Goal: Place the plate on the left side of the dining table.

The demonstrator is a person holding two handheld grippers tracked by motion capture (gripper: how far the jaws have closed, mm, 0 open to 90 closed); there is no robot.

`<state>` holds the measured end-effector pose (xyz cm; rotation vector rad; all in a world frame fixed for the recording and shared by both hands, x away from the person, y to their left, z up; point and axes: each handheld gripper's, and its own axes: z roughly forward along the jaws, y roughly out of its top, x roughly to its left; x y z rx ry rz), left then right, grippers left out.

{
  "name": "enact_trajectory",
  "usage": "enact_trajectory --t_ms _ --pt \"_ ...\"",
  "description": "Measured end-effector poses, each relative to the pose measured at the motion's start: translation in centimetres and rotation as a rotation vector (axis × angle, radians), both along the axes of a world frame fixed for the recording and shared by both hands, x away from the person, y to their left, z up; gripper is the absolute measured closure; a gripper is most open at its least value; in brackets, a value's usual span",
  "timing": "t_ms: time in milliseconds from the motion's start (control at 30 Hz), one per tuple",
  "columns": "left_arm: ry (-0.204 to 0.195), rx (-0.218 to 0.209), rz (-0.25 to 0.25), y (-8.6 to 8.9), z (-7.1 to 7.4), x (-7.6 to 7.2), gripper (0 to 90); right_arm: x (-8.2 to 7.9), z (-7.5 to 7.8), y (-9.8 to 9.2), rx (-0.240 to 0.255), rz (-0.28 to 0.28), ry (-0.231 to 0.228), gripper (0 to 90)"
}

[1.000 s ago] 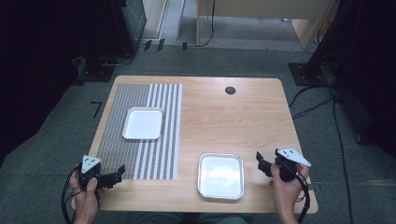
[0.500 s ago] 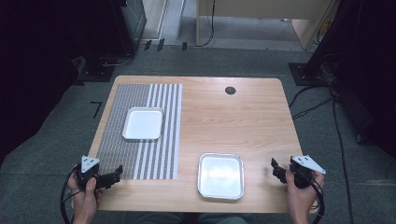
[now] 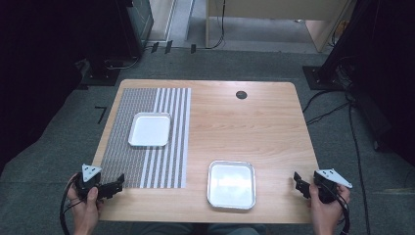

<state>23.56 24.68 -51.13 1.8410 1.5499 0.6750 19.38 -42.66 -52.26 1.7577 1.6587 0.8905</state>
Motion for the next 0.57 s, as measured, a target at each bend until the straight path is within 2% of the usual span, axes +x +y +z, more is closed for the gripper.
enact_trajectory --t_ms 133,333,433,567 --pt "0.012 0.004 0.000 0.07 -0.16 0.02 0.0 0.16 -0.15 -0.08 -0.009 0.006 0.046 22.2" --pt "0.036 0.052 -0.013 -0.50 -0.68 -0.01 0.0 0.09 -0.20 0.32 -0.058 0.004 0.062 21.3" --pt "0.048 0.027 -0.004 -0.33 -0.72 0.05 0.0 0.05 -0.21 0.31 -0.058 0.006 0.059 21.2" --pt "0.045 0.027 -0.010 -0.30 -0.75 0.05 0.0 0.02 -0.21 0.31 -0.059 0.006 0.060 21.2"
